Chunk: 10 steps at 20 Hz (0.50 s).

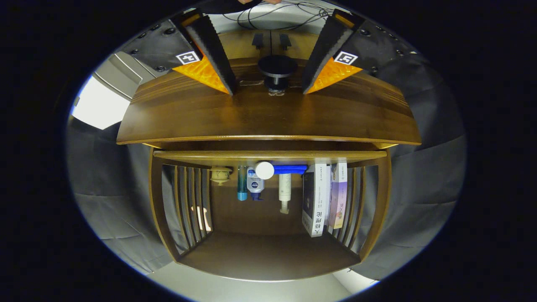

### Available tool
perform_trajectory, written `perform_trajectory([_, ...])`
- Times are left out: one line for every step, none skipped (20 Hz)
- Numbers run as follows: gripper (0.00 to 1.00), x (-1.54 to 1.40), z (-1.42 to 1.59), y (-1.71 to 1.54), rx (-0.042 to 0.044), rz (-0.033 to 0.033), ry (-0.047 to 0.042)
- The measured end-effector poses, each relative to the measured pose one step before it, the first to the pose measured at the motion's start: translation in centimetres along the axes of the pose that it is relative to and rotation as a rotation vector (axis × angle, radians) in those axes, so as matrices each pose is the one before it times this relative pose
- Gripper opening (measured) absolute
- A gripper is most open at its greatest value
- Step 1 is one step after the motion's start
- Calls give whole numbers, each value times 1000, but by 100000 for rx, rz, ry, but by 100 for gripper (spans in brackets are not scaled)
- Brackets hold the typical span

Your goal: Pull open the drawer, take out the items inside it, and place them on the countertop above the cabinet.

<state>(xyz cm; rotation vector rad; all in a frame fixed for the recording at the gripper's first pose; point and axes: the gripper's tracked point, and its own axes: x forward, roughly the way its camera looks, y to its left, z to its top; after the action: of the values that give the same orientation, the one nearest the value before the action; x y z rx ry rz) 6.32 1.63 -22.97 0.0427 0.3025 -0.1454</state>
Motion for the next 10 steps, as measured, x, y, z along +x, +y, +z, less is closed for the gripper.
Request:
perform_trajectory([100, 579, 81, 49, 257, -78, 252])
perform_trajectory([100, 675, 237, -40, -68, 0, 201])
perform_trajectory([100, 647, 105, -53, -70, 122, 314])
perform_trajectory([100, 542, 119, 0, 135, 220, 269])
perform_trajectory([100, 587, 122, -1, 217, 247, 365])
perform_trajectory([100, 597, 180, -34, -14, 158, 104])
perform_trajectory([100, 603, 150, 10, -209, 45, 330])
perform_trajectory([100, 520, 66, -32, -169, -4, -9])
perform_trajectory([100, 466, 126, 18, -44, 19, 194])
perform_trajectory([100, 522, 140, -8, 66, 48, -25])
